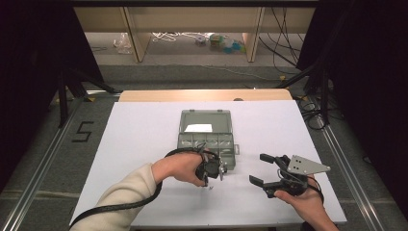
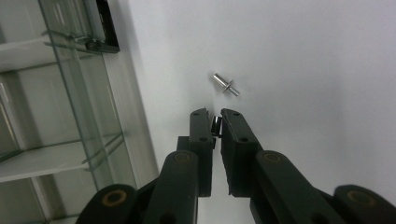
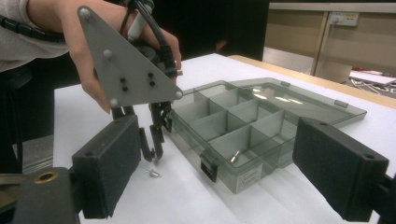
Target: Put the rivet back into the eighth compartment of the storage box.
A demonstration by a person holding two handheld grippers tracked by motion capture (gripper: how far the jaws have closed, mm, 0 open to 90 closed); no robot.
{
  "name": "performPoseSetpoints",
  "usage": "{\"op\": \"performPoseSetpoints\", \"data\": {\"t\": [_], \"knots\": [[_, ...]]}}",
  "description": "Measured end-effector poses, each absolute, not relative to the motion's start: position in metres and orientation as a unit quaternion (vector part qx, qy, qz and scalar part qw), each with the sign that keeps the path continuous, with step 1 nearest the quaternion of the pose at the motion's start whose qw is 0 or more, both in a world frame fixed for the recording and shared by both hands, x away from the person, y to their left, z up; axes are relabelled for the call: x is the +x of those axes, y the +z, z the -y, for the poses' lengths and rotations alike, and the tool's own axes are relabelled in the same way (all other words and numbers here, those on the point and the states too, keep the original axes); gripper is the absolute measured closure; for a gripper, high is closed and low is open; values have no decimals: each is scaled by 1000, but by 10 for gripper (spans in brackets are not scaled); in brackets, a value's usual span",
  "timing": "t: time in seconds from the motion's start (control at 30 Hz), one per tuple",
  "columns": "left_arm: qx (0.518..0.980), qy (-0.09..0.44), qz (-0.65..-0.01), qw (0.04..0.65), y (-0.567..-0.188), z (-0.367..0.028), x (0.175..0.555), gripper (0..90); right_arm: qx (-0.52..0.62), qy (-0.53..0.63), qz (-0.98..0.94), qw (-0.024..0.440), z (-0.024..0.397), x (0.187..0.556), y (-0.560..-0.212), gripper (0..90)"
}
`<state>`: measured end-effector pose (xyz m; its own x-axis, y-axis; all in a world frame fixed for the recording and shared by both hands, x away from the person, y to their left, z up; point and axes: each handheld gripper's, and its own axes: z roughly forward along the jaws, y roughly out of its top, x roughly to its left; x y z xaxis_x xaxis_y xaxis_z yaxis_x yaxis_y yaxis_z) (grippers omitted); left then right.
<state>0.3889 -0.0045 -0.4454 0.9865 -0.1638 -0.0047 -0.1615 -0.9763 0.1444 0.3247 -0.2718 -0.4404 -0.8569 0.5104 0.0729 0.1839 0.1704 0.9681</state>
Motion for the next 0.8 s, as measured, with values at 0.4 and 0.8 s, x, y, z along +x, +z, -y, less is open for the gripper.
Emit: {"op": "performPoseSetpoints", "data": {"t": [0.4, 0.8], "knots": [[993, 11, 87, 78, -430, 5, 392, 826, 223, 604, -751, 145, 272, 326, -441, 162], [992, 25, 93, 81, -416, 12, 396, 826, 225, 607, -748, 145, 272, 326, -441, 162]]}}
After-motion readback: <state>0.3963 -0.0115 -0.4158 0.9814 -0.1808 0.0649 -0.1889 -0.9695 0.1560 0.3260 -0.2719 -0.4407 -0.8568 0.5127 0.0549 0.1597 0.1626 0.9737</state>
